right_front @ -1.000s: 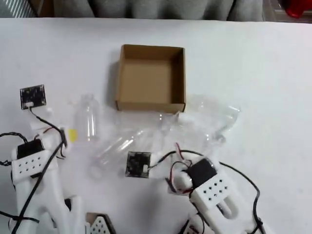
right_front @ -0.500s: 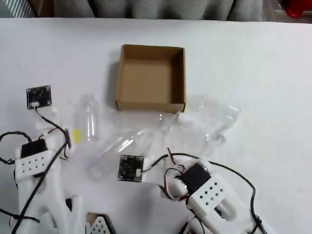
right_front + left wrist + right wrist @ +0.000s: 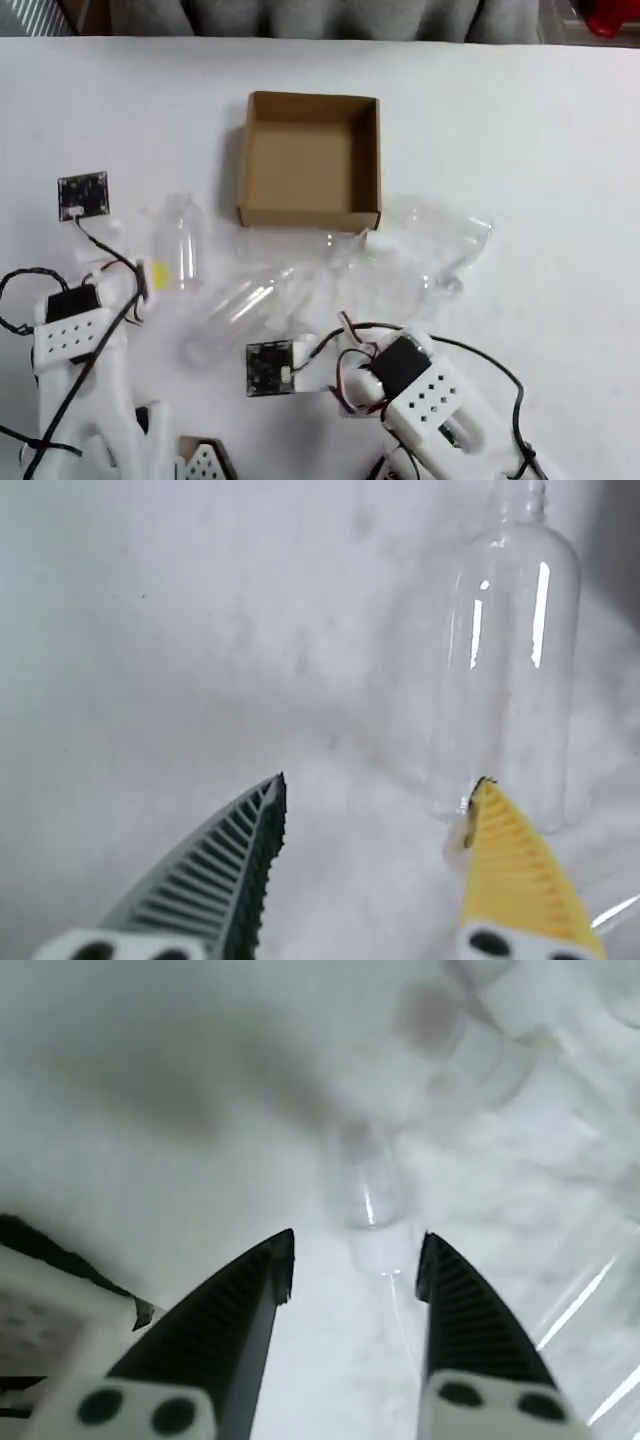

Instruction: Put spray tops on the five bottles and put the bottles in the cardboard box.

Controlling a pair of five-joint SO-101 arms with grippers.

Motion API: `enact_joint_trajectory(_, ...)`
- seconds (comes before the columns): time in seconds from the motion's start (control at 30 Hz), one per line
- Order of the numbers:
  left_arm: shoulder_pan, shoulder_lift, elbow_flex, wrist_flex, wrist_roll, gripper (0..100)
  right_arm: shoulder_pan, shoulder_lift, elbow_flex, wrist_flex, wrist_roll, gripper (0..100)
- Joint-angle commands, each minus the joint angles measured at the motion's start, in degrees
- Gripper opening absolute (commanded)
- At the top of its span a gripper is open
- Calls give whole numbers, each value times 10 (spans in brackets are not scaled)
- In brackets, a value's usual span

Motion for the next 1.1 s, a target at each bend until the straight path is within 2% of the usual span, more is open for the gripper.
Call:
enact_joint_trajectory(0.0,21,1,15,-38,1,278,-2,-8,6,-4,29,218)
enact_joint_trajectory(0.17,22,1,16,-39,1,278,-1,-8,39,-37,75,191)
enact_joint_trajectory(0.3,22,1,17,-39,1,278,31,-7,42,-55,102,190)
enact_joint_trajectory(0.4,22,1,17,-39,1,278,52,4,47,-87,105,191)
enact_joint_trajectory(0.63,22,1,18,-38,1,278,52,120,47,-163,105,187)
enact_joint_trajectory(0.93,22,0,18,-37,1,278,55,161,47,-196,105,187)
enact_joint_trajectory(1.07,22,0,18,-37,1,278,55,161,47,-200,105,107)
